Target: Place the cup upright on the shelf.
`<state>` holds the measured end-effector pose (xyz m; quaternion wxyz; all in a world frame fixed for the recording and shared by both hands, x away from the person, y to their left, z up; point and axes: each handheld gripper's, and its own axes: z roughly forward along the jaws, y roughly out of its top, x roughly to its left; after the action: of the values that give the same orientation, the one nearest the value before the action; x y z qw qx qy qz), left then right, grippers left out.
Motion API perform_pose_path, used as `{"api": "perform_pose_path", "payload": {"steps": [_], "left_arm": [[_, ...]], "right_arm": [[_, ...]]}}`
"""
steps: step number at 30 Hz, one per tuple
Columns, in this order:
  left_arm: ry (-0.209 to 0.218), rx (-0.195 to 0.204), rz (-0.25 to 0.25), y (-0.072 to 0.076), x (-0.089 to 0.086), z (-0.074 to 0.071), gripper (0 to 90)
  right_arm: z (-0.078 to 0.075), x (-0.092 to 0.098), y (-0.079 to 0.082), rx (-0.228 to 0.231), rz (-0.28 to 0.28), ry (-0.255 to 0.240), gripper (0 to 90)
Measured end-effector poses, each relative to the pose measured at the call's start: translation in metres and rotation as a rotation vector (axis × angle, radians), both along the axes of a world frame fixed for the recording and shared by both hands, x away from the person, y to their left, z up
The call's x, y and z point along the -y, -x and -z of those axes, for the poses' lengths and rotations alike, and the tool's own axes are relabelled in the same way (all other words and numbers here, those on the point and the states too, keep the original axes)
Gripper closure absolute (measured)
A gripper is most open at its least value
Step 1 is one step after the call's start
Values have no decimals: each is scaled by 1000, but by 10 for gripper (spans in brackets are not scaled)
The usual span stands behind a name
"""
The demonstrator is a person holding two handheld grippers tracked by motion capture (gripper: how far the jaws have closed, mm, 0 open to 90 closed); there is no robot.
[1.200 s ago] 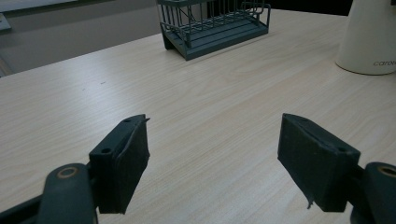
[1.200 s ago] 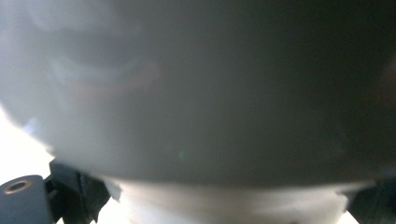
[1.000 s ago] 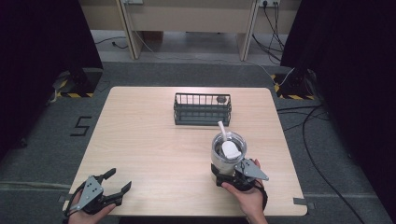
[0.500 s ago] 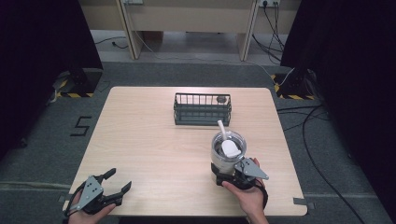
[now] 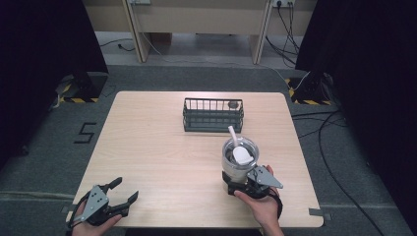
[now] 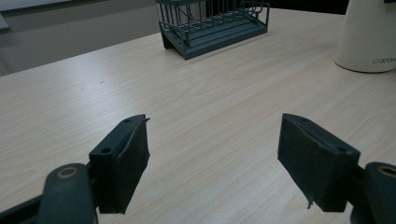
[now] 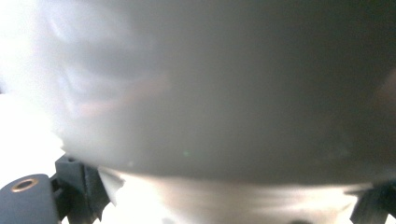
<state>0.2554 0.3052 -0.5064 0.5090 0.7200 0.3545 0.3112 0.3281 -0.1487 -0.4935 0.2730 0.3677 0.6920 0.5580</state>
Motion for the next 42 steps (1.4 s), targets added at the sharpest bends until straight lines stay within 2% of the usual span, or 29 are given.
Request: {"api": "perform_pose_path", "payload": {"steps": [11,21,26,42], "left_arm": [[-2,1,2,0,0,0,243],[0,4,2,0,1,-1,244],[1,5,2,1,0,-1,244],[5,7,-2,1,0,-1,245]], "right_arm": [[0,2,-1,-3,0,-13,101],[-1,-1,0,8,-16,20,102],[-2,-1,1,5,-11,16,102],[-18,3,-3,44,3,-1,103]]}}
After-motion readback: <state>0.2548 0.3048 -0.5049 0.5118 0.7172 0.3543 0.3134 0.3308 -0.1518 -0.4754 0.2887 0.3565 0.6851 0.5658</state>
